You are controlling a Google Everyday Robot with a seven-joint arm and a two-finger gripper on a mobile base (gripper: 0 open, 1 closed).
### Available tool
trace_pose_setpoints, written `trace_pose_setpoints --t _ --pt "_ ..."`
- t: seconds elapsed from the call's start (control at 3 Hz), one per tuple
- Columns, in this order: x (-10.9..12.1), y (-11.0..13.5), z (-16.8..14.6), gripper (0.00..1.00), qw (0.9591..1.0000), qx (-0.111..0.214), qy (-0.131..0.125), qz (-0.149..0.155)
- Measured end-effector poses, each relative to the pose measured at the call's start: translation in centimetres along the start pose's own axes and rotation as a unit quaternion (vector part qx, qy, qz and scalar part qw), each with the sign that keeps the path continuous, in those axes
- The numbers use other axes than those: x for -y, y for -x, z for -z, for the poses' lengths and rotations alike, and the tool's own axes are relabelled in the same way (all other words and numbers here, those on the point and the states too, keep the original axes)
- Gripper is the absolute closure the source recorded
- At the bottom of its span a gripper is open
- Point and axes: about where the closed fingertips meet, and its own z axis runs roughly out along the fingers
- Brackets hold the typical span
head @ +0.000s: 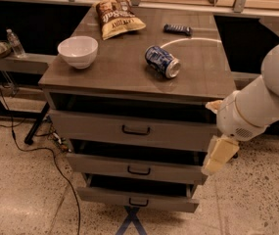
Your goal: Open top drawer
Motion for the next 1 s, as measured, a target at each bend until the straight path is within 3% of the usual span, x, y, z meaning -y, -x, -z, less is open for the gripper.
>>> trace_pose_setpoints --t 0.67,1.0 --pt "1.4 -0.8 -7.2 0.00 0.9997 -0.011 0.010 -0.018" --pt "2.6 -0.5 -9.7 0.00 0.9998 0.001 0.007 -0.018"
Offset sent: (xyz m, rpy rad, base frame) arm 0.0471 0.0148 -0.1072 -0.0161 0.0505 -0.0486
